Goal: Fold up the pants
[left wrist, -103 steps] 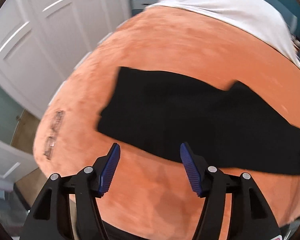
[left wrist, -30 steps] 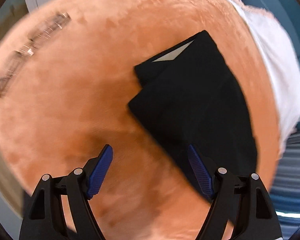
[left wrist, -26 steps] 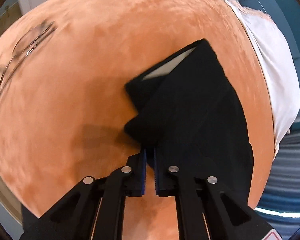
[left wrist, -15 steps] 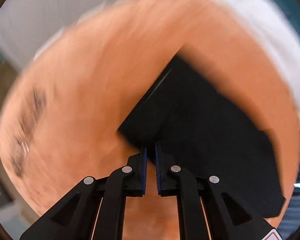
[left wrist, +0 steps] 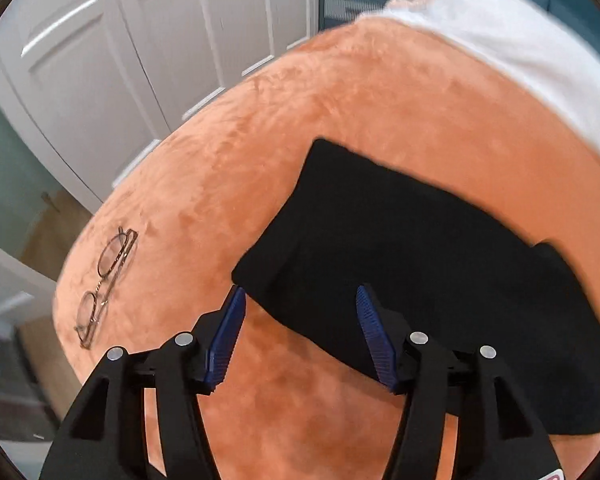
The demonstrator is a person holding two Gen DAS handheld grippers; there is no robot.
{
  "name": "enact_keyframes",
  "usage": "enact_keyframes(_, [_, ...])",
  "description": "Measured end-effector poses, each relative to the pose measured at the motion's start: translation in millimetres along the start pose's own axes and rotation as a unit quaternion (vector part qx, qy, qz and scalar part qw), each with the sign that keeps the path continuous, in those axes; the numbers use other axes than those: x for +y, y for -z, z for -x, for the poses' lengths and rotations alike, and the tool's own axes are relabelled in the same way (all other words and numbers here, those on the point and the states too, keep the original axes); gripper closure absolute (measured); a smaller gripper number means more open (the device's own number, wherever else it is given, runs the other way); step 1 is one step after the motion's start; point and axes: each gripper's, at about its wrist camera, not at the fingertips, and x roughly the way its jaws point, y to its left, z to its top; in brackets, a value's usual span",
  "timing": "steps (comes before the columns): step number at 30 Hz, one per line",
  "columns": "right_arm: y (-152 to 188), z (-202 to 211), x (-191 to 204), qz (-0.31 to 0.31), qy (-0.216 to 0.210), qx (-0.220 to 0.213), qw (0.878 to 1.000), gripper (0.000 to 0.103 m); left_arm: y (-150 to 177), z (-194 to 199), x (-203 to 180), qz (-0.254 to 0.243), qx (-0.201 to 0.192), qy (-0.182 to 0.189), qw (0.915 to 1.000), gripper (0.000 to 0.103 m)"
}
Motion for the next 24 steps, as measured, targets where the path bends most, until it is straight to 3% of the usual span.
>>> enact_keyframes(2, [-24.7,-30.4,30.6,0.04,-0.013,0.01,0.999,0.073,-1.4,-13.6,-2.2,-0.009,0.016,-0.027,0.9995,0.047])
enact_keyframes(5, [-60.1,-91.9,67.6,0.084,-0.016,0.045,0.995,0.073,3.4,-43.5,10.9,0.01,0.059,-0.016,0.998,0.046])
enact_keyframes(7, [-78.4,-129.7,76.2,0.09,-0.019,0.071,0.993,0.073,7.9,-46.9,16.2,0.019,0.062,-0.006,0.9979,0.041])
enact_keyframes(9, [-94.2,-165.0,81.0,0.111,0.007,0.094,0.989,0.075,9.1,-47.5,19.0,0.015,0.055,-0.014,0.9983,0.028])
enact_keyframes(10, [-105.0,-176.2,80.5,0.111,0.01,0.095,0.989,0.075,10.4,-46.4,19.5,0.014,0.054,-0.015,0.9983,0.027])
enact_keyframes(13, [-126.2,-169.5,66.2,0.052,0.001,0.064,0.997,0.074,10.8,-47.8,23.8,0.015,0.055,-0.006,0.9983,0.024])
enact_keyframes(15, [-120.7,-144.9,67.0,0.037,-0.026,0.035,0.998,0.07,9.7,-49.3,24.9,0.015,0.054,-0.005,0.9984,0.023])
enact_keyframes(17, [-107.5,-138.8,76.9,0.05,-0.049,0.043,0.997,0.069,11.8,-50.6,22.0,0.012,0.051,-0.011,0.9986,0.019])
enact_keyframes(20, [-106.3,-172.7,89.2,0.09,-0.012,0.075,0.993,0.07,10.2,-52.8,15.4,0.01,0.054,-0.027,0.9981,0.017])
enact_keyframes(22, [-119.2,-180.2,82.1,0.054,-0.014,0.065,0.996,0.07,5.7,-52.0,12.4,0.007,0.059,-0.037,0.9975,0.017])
enact_keyframes(24, [-128.7,-156.2,71.6,0.01,-0.021,0.037,0.999,0.068,3.5,-35.5,11.2,0.004,0.047,-0.038,0.9982,0.017])
